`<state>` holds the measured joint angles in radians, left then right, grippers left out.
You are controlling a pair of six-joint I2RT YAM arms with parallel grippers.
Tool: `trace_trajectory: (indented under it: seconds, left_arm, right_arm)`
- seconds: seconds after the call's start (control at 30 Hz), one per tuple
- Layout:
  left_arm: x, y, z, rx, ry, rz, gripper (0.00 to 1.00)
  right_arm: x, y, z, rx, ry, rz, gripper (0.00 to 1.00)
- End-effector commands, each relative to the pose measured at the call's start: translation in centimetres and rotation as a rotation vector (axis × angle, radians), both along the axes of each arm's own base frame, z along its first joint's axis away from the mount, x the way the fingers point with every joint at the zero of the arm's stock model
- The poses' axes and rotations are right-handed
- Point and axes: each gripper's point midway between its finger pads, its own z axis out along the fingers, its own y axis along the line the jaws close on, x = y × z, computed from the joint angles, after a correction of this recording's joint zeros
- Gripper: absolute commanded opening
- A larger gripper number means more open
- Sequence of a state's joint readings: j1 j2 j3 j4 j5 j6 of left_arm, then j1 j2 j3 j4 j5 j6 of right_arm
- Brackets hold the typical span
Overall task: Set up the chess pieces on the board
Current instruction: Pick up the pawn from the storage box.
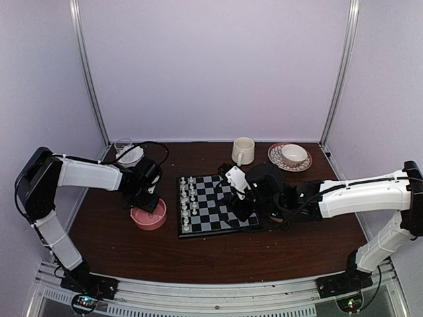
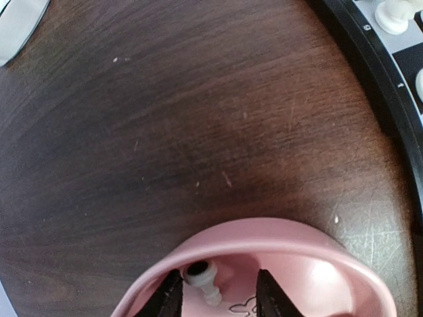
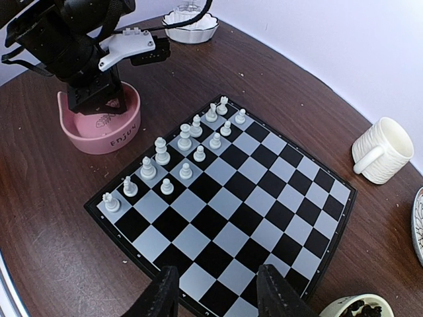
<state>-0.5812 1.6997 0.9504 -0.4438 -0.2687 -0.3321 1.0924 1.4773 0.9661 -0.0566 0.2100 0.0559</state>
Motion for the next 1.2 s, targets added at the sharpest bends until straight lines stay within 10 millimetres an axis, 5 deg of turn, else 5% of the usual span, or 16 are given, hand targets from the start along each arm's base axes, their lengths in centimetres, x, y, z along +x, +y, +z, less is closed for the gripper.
trace_trajectory:
  seconds: [0.0, 0.63, 1.17]
  left_arm:
    - [0.9, 0.1, -0.2, 0.008, -0.014, 0.021, 0.35]
    - [1.0, -0.6, -1.4, 0.002, 0.033, 0.006, 0.17]
    - [-0.1, -1.2, 0.8, -0.086, 0.012, -0.015, 0.13]
  right_arm:
    - [0.3, -0.3, 1.9, 0.045, -0.022, -0.02, 0.43]
    - [0.4, -0.3, 1.7, 0.04, -0.021, -0.022, 0.43]
    - [0.5, -0.3, 1.5, 0.034, -0.025, -0.027, 0.42]
